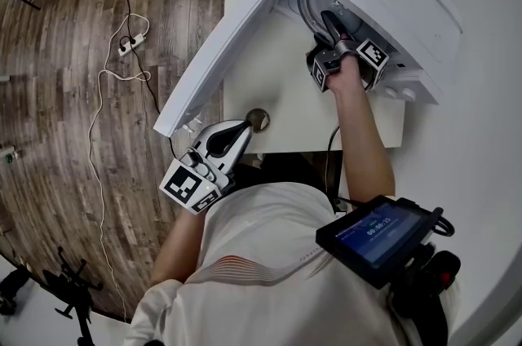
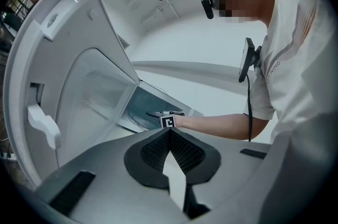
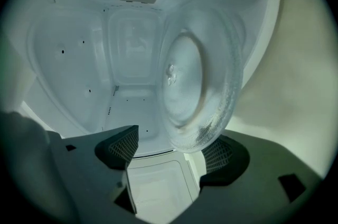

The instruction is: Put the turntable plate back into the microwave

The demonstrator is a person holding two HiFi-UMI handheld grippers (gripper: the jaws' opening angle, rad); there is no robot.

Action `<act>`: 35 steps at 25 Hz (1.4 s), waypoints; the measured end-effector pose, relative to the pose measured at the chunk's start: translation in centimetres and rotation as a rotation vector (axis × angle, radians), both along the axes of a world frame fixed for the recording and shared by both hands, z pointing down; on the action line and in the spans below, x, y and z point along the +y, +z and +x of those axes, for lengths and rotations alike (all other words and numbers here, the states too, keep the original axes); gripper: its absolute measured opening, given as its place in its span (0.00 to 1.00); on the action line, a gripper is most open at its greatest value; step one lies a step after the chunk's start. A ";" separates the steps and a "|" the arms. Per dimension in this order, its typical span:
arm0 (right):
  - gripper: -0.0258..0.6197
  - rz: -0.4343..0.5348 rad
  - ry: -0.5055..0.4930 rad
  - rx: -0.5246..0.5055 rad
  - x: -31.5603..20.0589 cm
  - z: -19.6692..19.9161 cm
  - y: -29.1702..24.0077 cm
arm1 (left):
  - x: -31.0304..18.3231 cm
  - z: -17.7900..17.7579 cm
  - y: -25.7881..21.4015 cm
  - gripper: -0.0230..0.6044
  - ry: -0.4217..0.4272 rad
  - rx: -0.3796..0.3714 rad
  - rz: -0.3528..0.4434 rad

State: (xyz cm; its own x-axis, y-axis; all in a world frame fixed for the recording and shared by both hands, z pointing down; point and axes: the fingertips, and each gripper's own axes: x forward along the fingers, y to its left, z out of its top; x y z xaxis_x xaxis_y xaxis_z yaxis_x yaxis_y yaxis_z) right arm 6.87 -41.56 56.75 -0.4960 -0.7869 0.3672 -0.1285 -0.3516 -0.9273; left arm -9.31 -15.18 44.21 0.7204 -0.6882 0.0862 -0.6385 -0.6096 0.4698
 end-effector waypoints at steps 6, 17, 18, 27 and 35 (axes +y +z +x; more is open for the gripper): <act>0.58 0.039 -0.057 0.005 0.4 -0.6 0.1 | 0.1 0.2 0.2 0.05 0.005 -0.008 -0.005; 0.58 0.207 -0.342 0.058 6.6 -4.5 0.3 | 0.0 0.6 0.5 0.05 0.024 -0.023 0.025; 0.57 0.243 -0.352 0.059 7.4 -5.1 -0.6 | 0.7 0.5 0.4 0.05 0.029 -0.023 0.033; 0.19 0.512 -0.414 0.215 17.3 -6.1 -10.7 | 8.5 0.9 -3.7 0.05 0.140 -0.021 0.118; 0.05 0.700 -0.449 0.398 18.0 -6.9 -16.5 | 6.6 -0.3 -5.4 0.05 0.186 -0.027 0.163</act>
State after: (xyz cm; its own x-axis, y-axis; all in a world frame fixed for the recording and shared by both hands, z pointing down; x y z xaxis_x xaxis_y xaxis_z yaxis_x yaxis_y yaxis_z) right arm -0.03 -23.54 40.25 -0.7479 -0.6578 0.0894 -0.4724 0.4327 -0.7679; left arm -9.62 -8.63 38.81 0.8349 -0.5503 0.0057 -0.5192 -0.7842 0.3399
